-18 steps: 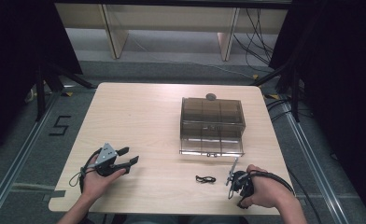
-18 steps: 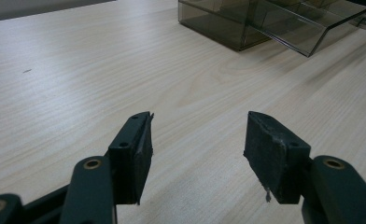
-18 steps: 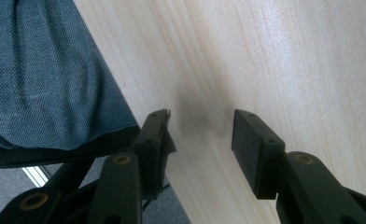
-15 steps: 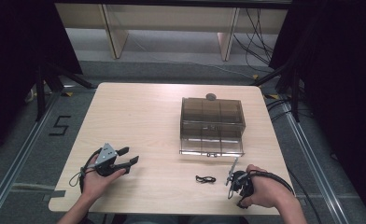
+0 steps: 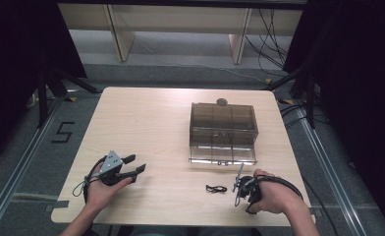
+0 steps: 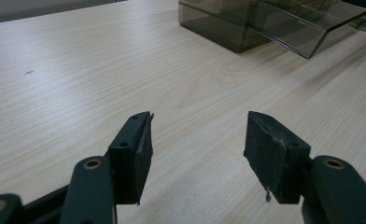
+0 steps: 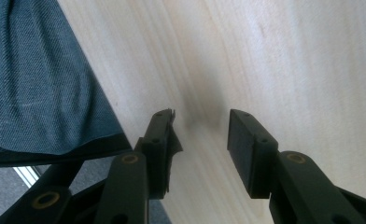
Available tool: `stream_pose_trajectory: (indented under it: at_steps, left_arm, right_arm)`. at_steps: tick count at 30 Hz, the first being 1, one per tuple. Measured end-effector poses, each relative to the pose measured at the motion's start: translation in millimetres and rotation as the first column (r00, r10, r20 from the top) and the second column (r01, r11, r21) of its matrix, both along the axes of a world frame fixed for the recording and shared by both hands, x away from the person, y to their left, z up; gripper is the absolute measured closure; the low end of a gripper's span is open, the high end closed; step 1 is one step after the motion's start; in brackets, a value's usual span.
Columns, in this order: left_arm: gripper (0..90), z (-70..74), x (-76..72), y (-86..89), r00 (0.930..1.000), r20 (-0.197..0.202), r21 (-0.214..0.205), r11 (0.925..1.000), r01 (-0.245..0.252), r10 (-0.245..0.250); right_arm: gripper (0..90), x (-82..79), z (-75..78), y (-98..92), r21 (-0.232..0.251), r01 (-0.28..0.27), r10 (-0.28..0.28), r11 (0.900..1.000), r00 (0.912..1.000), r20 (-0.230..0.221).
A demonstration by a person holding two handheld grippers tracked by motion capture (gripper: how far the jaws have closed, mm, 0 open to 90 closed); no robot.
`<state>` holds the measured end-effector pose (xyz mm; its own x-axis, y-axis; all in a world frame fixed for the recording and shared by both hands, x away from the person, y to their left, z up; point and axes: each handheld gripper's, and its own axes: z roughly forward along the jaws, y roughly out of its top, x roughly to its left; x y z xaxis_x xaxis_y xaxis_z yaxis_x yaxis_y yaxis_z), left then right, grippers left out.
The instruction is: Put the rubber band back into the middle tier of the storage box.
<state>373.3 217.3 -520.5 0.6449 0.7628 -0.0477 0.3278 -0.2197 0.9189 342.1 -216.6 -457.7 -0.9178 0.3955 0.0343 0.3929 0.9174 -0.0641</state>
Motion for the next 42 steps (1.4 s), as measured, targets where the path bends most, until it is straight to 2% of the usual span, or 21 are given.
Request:
stream_pose_trajectory:
  at_steps: [1, 2, 4, 7, 8, 11, 13, 15, 17, 19, 21, 22, 23, 25, 28, 35, 36, 37, 39, 42]
  left_arm:
    - [41.1, 0.1, 0.0, 0.0, 1.0000, 0.000, -0.001, 1.0000, 0.000, 0.000]
    - [41.1, 0.1, 0.0, 0.1, 1.0000, 0.001, 0.000, 1.0000, 0.000, 0.000]
    - [41.1, 0.1, 0.2, 0.2, 1.0000, 0.001, -0.001, 1.0000, 0.000, 0.000]
    - [41.1, 0.1, 0.1, 0.2, 1.0000, 0.001, -0.001, 1.0000, 0.000, 0.000]
    - [41.1, 0.1, 0.1, 0.1, 1.0000, 0.000, -0.002, 1.0000, 0.000, 0.000]
    - [41.1, 0.0, 0.2, 0.0, 1.0000, 0.000, -0.001, 1.0000, 0.000, 0.000]
    - [41.1, -0.1, 0.1, -0.2, 1.0000, -0.002, -0.003, 1.0000, -0.001, 0.001]
    - [41.1, -0.1, 0.1, -0.1, 1.0000, -0.003, -0.002, 1.0000, -0.001, 0.001]
    - [41.1, 0.0, 0.1, 0.0, 1.0000, -0.001, -0.002, 1.0000, 0.000, 0.000]
    - [41.1, -0.1, 0.2, 0.0, 1.0000, -0.002, -0.003, 1.0000, -0.001, 0.001]
    - [41.1, -0.1, 0.2, 0.0, 1.0000, -0.002, -0.002, 1.0000, -0.001, 0.001]
    - [41.1, -0.1, 0.1, -0.2, 1.0000, -0.004, -0.005, 1.0000, 0.000, 0.000]
    - [41.1, -0.3, -0.3, -0.7, 0.9999, -0.009, -0.012, 0.9999, -0.006, 0.006]
    - [41.1, 0.1, 0.3, 0.2, 1.0000, 0.001, -0.001, 1.0000, 0.000, 0.000]
    - [41.1, 0.1, 0.4, 0.3, 1.0000, 0.001, 0.000, 1.0000, 0.000, 0.000]
    - [41.1, 0.1, 0.3, 0.2, 1.0000, 0.001, -0.002, 1.0000, 0.001, -0.001]
    - [41.1, 0.2, 0.3, 0.2, 1.0000, 0.001, -0.001, 1.0000, 0.001, -0.001]
    - [41.1, 0.2, 0.2, 0.2, 1.0000, 0.001, -0.002, 1.0000, 0.000, 0.000]
    - [41.1, 0.2, 0.3, 0.1, 1.0000, 0.001, -0.002, 1.0000, 0.001, -0.001]
    - [41.1, 0.3, 0.2, -0.1, 1.0000, 0.001, -0.002, 1.0000, 0.003, -0.003]
  right_arm:
    - [61.6, 2.0, -0.1, 0.5, 0.001, -0.021, 0.021, 0.9998, 0.9998, 0.001]
    - [61.8, 1.7, 1.2, 1.9, -0.005, -0.009, 0.009, 0.9999, 1.0000, 0.000]
    - [62.2, 5.0, 1.6, 3.2, -0.002, -0.030, 0.030, 0.9995, 0.9995, -0.002]
    - [62.4, 5.3, 1.7, 5.0, -0.007, -0.016, 0.016, 0.9998, 0.9999, 0.003]
    - [62.8, 7.6, 1.4, 6.3, -0.009, -0.044, 0.044, 0.9990, 0.9990, 0.007]
    - [63.2, 8.4, 1.8, 7.8, -0.010, -0.037, 0.037, 0.9993, 0.9993, 0.006]
    - [63.6, 10.2, 2.0, 9.2, -0.014, -0.050, 0.050, 0.9986, 0.9987, 0.008]
    - [63.8, 10.5, 1.8, 11.0, -0.013, -0.037, 0.037, 0.9992, 0.9993, 0.008]
    - [64.0, 12.8, 1.0, 12.5, -0.015, -0.062, 0.062, 0.9980, 0.9980, 0.011]
    - [64.2, 12.8, 0.9, 14.6, -0.017, -0.043, 0.043, 0.9989, 0.9991, 0.005]
    - [64.6, 14.0, 0.1, 17.3, -0.003, -0.054, 0.054, 0.9985, 0.9984, 0.013]
    - [64.7, 13.5, 0.4, 19.2, -0.001, -0.037, 0.037, 0.9993, 0.9993, 0.008]
    - [64.9, 15.2, 0.1, 19.5, -0.002, -0.057, 0.057, 0.9984, 0.9983, 0.012]
    - [65.1, 15.8, 0.6, 22.0, -0.007, -0.050, 0.050, 0.9987, 0.9986, 0.017]
    - [65.5, 19.0, 0.9, 25.7, -0.005, -0.069, 0.069, 0.9976, 0.9974, 0.019]
    - [66.4, 22.9, 2.5, 34.1, -0.012, -0.069, 0.070, 0.9975, 0.9973, 0.024]
    - [66.4, 23.5, 3.1, 35.5, -0.017, -0.069, 0.069, 0.9975, 0.9975, 0.012]
    - [66.5, 25.4, 2.3, 36.1, -0.014, -0.097, 0.097, 0.9952, 0.9950, 0.025]
    - [66.9, 26.8, 1.9, 37.8, 0.000, -0.086, 0.086, 0.9963, 0.9963, 0.012]
    - [67.4, 28.8, 2.3, 41.3, -0.001, -0.080, 0.080, 0.9968, 0.9966, 0.019]
